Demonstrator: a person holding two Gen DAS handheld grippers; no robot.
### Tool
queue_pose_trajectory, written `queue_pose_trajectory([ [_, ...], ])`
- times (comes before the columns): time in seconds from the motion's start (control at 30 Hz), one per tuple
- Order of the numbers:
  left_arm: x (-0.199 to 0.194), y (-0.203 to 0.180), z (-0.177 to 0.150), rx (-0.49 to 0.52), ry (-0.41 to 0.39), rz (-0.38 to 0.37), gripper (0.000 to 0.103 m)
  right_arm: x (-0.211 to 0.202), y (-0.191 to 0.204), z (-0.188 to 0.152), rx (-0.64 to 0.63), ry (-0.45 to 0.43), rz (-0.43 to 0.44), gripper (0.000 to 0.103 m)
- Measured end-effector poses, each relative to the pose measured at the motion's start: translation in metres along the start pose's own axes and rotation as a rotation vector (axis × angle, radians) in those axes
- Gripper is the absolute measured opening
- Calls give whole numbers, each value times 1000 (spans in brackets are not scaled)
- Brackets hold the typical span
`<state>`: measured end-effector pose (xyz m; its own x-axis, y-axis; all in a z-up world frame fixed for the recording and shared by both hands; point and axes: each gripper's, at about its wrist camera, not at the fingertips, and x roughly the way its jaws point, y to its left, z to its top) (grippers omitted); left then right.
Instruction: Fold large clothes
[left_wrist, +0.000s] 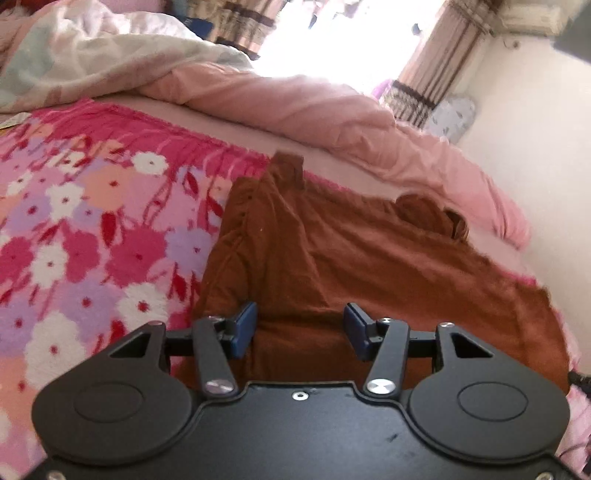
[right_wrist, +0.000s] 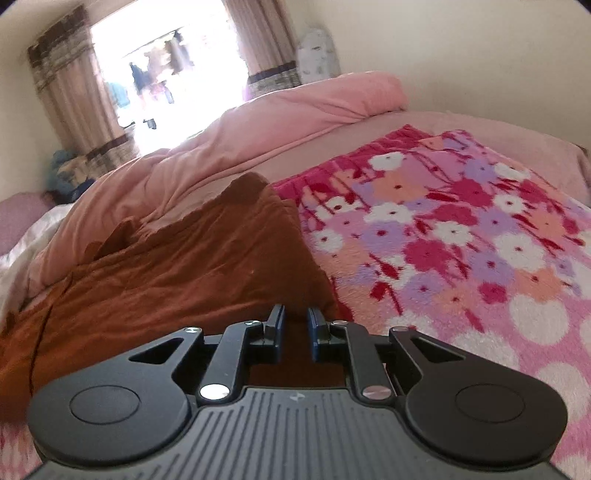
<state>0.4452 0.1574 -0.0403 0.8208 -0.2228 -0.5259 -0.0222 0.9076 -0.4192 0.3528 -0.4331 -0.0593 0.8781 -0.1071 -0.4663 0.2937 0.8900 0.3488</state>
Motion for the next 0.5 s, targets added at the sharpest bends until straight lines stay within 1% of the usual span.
queue_pose_trajectory([
  [0.03, -9, -1, 0, -11, -11, -7, 55, -5, 5, 1, 6, -13, -10, 22],
  [0.1, -26, -2, -3, -28, -23, -21, 60, -18, 24, 3, -5, -47, 15, 25],
  [0.13, -35, -2, -7, -39, -27, -19, 61, -24, 38, 2, -20, -63, 42, 26],
  [0.17, -43, -1, -12, -57, -35, -16, 61, -28, 50, 1, -35, -72, 67, 30],
  [0.27, -60, 8, -29, -123, -66, -26, 62, -36, 104, -8, -102, -73, 179, 38],
  [0.3, -63, 11, -35, -153, -75, -19, 63, -36, 122, -11, -128, -69, 205, 39],
  [0.37, -63, 20, -46, -217, -70, -12, 64, -32, 156, -19, -176, -64, 250, 48],
  [0.4, -59, 26, -51, -262, -55, -19, 64, -27, 170, -22, -196, -63, 264, 50],
  [0.43, -55, 31, -54, -300, -40, -29, 64, -23, 182, -26, -208, -59, 264, 52],
  [0.5, -47, 38, -60, -364, -27, -40, 64, -10, 202, -34, -217, -35, 259, 52],
])
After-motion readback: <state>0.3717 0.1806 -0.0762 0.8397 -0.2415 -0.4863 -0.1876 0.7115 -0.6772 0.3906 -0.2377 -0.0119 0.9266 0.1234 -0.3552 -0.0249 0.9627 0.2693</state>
